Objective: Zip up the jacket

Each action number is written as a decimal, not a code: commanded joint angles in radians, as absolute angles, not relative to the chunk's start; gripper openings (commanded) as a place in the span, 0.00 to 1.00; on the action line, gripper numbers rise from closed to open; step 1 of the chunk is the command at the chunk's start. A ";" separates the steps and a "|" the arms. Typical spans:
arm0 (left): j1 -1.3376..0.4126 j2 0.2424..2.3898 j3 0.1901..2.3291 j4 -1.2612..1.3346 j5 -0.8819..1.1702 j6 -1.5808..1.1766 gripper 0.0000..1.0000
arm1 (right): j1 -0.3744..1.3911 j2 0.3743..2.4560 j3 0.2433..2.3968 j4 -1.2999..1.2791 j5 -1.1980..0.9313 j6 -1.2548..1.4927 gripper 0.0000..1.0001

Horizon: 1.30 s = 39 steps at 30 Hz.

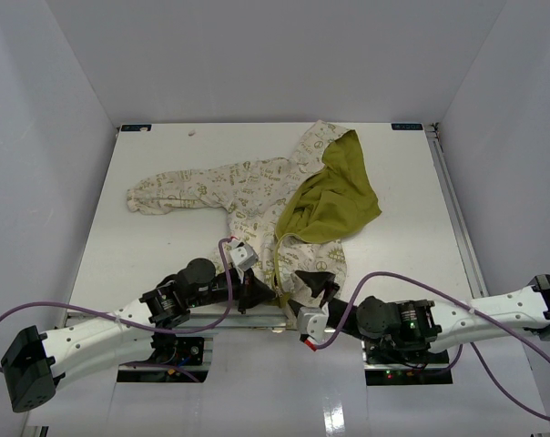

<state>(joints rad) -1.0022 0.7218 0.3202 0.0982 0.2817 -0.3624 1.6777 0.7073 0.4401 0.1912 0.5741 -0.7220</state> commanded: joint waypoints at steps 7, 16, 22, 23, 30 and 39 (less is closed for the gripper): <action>-0.994 0.688 0.301 0.127 0.308 -0.351 0.00 | 1.834 0.877 0.382 0.424 0.769 -0.932 0.75; -0.994 0.681 0.300 0.128 0.312 -0.348 0.00 | 1.864 0.997 0.269 0.763 0.894 -1.132 0.72; -0.994 0.680 0.299 0.131 0.317 -0.349 0.00 | 1.865 1.043 0.248 0.885 0.898 -1.183 0.72; -0.994 0.679 0.298 0.132 0.318 -0.350 0.00 | 1.865 1.040 0.246 0.891 0.894 -1.181 0.71; -0.994 0.667 0.290 0.138 0.325 -0.351 0.00 | 1.862 1.077 0.236 0.956 0.890 -1.201 0.70; -0.994 0.660 0.288 0.140 0.328 -0.350 0.00 | 1.847 1.143 0.248 0.957 0.879 -1.194 0.69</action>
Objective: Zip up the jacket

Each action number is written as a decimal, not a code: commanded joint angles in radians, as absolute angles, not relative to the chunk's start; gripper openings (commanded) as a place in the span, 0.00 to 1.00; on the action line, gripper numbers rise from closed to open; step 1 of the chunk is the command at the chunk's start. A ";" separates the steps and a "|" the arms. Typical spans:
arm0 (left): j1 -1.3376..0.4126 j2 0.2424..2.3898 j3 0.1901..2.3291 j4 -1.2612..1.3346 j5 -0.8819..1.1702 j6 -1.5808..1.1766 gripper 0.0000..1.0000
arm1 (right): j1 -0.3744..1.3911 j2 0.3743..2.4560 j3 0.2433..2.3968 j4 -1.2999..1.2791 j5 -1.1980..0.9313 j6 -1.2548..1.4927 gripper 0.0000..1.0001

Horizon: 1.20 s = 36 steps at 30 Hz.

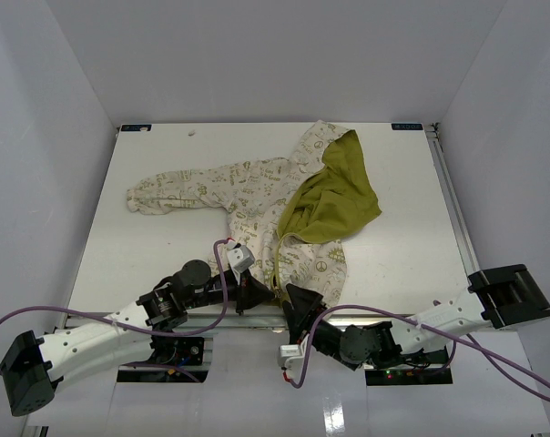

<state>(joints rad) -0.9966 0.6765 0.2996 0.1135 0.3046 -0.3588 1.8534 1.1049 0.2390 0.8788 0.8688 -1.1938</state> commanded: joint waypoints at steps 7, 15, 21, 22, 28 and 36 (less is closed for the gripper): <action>-0.994 0.661 0.284 0.141 0.332 -0.351 0.00 | 1.820 1.178 0.254 0.991 0.858 -1.205 0.68; -0.995 0.652 0.281 0.143 0.339 -0.351 0.00 | 1.800 1.239 0.267 1.047 0.863 -1.238 0.67; -0.994 0.656 0.282 0.146 0.347 -0.350 0.00 | 1.791 1.254 0.268 1.067 0.867 -1.251 0.67; -0.994 0.656 0.282 0.146 0.347 -0.351 0.00 | 1.790 1.256 0.268 1.074 0.867 -1.254 0.67; -0.994 0.654 0.282 0.146 0.345 -0.350 0.00 | 1.771 1.303 0.280 1.150 0.865 -1.296 0.65; -0.994 0.658 0.281 0.146 0.350 -0.347 0.00 | 1.770 1.320 0.270 1.224 0.863 -1.321 0.61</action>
